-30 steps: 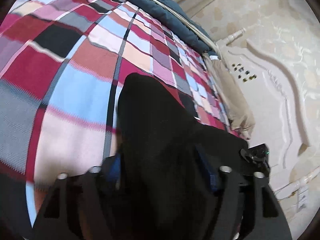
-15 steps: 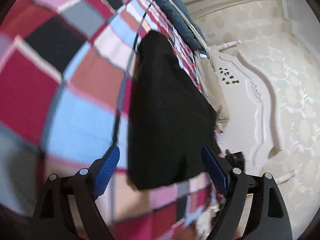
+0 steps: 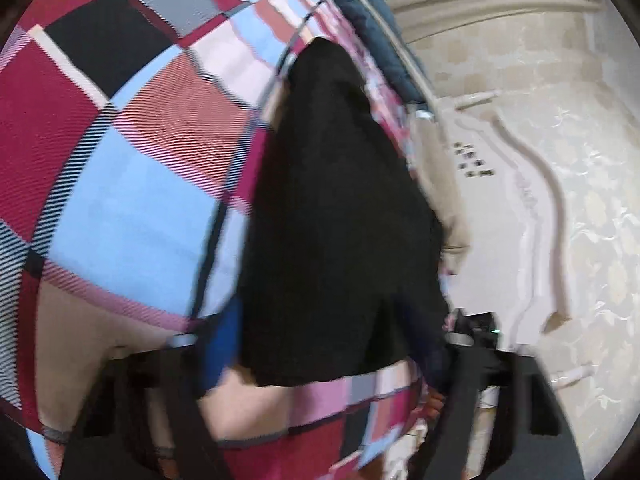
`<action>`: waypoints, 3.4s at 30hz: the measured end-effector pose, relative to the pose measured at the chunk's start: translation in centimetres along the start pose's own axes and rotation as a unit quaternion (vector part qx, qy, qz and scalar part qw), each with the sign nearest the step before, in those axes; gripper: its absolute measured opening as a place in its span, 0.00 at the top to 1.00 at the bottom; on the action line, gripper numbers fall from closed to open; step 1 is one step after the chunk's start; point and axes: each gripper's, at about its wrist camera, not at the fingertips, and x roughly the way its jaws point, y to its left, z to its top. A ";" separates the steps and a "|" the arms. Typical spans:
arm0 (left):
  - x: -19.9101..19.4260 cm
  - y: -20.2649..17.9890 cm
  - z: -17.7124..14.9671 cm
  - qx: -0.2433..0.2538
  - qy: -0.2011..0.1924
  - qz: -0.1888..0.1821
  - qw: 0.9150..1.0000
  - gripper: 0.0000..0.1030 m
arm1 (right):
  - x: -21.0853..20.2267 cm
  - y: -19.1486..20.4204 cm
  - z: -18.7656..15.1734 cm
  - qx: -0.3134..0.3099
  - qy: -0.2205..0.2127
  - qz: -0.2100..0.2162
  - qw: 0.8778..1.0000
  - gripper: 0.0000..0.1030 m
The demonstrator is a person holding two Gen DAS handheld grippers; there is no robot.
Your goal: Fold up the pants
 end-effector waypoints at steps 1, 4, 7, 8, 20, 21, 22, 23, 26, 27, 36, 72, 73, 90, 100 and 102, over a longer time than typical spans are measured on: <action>0.1 0.1 -0.1 0.005 -0.002 0.002 1.000 0.42 | 0.3 0.1 -0.1 -0.005 0.006 -0.018 1.000 0.30; 0.1 -0.2 -0.3 0.025 -0.006 0.014 1.000 0.46 | 0.7 -0.1 -0.2 -0.007 0.010 -0.028 1.000 0.49; 0.1 -0.2 -0.5 0.033 -0.010 0.016 0.999 0.51 | 0.3 -0.4 -0.3 0.005 0.008 -0.012 1.000 0.58; 0.0 -0.1 -0.6 0.031 -0.011 0.014 0.999 0.54 | 0.0 -0.4 -0.4 0.007 0.006 -0.007 1.000 0.60; -2.2 -1.1 -2.5 0.034 -0.021 -0.002 0.999 0.69 | -2.3 1.2 -1.8 -0.019 0.013 0.011 1.000 0.69; -2.3 -1.1 -2.9 0.036 -0.019 -0.003 0.999 0.69 | -2.5 0.9 -2.0 -0.018 0.015 0.012 1.000 0.69; -2.3 -1.1 -3.2 0.037 -0.018 -0.002 0.999 0.69 | -2.7 0.8 -2.3 -0.016 0.017 0.013 1.000 0.69; -2.5 -1.0 -3.7 0.037 -0.017 -0.003 0.999 0.69 | -2.8 0.6 -2.6 -0.013 0.016 0.014 1.000 0.69; -2.7 -1.0 -4.5 0.043 -0.017 -0.004 0.999 0.69 | -3.1 0.0 -3.4 -0.007 0.018 0.019 1.000 0.69; -2.7 -0.9 -4.8 0.048 -0.018 -0.002 0.999 0.69 | -3.1 -0.2 -3.6 -0.006 0.019 0.019 1.000 0.69; -3.5 -0.8 -5.7 0.071 -0.069 0.047 0.994 0.23 | -3.8 1.0 -5.2 -0.034 -0.010 -0.029 0.999 0.23; -1.3 -7.6 -15.2 0.246 -0.166 0.344 0.891 0.17 | -1.3 7.6 -15.1 -0.218 -0.062 -0.314 0.922 0.13; -1.3 -7.5 -15.2 0.244 -0.165 0.343 0.892 0.17 | -1.2 7.5 -15.1 -0.218 -0.061 -0.315 0.922 0.13; -1.1 -7.3 -15.1 0.234 -0.166 0.340 0.896 0.17 | -1.0 7.4 -15.2 -0.216 -0.059 -0.316 0.922 0.12; -1.2 -7.4 -15.1 0.233 -0.166 0.340 0.896 0.17 | -1.0 7.4 -15.2 -0.215 -0.059 -0.316 0.922 0.12; -1.3 -7.4 -15.2 0.235 -0.167 0.340 0.895 0.17 | -1.0 7.4 -15.2 -0.216 -0.059 -0.316 0.922 0.12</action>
